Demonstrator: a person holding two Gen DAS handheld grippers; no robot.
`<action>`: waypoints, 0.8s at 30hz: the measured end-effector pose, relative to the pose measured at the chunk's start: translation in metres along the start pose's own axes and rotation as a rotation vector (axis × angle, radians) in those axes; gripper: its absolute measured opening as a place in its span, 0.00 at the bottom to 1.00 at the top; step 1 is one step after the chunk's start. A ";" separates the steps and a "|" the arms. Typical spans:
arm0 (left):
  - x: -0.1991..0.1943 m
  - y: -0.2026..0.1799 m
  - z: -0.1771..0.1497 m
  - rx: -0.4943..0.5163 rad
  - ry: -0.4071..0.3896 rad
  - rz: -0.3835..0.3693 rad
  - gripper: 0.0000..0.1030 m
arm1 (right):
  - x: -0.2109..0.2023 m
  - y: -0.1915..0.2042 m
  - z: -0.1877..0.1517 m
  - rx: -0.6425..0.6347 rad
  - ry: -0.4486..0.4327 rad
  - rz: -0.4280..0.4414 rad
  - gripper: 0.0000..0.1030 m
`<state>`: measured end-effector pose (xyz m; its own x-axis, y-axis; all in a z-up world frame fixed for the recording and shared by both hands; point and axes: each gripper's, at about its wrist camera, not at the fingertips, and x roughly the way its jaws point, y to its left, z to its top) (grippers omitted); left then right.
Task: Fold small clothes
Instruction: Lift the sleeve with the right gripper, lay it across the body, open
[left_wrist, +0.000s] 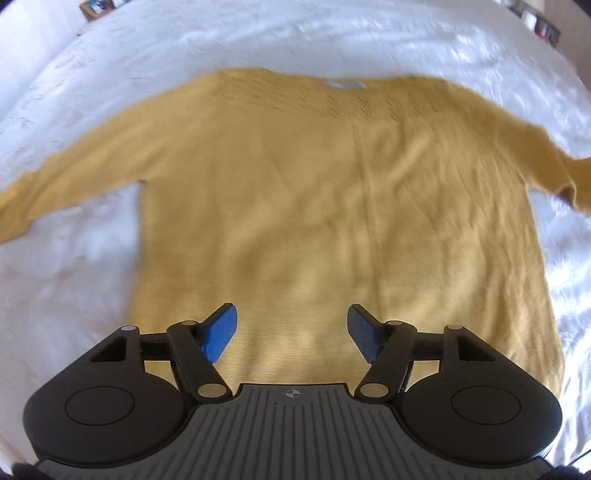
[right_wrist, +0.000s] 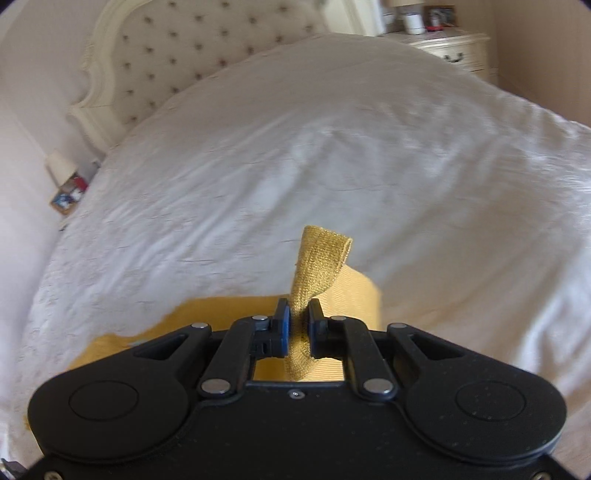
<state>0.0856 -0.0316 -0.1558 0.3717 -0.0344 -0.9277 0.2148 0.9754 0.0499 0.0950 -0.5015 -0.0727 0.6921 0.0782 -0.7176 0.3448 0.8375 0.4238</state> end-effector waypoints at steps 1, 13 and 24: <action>-0.004 0.010 0.001 -0.001 -0.011 -0.005 0.64 | 0.003 0.018 -0.002 0.001 0.005 0.024 0.17; -0.018 0.111 0.002 0.008 -0.039 0.005 0.64 | 0.081 0.210 -0.075 -0.094 0.132 0.190 0.16; -0.015 0.155 0.004 -0.078 -0.041 0.018 0.64 | 0.145 0.306 -0.149 -0.199 0.246 0.217 0.20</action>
<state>0.1168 0.1198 -0.1326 0.4120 -0.0242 -0.9109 0.1370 0.9899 0.0356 0.2062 -0.1537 -0.1295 0.5543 0.3721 -0.7445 0.0610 0.8739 0.4822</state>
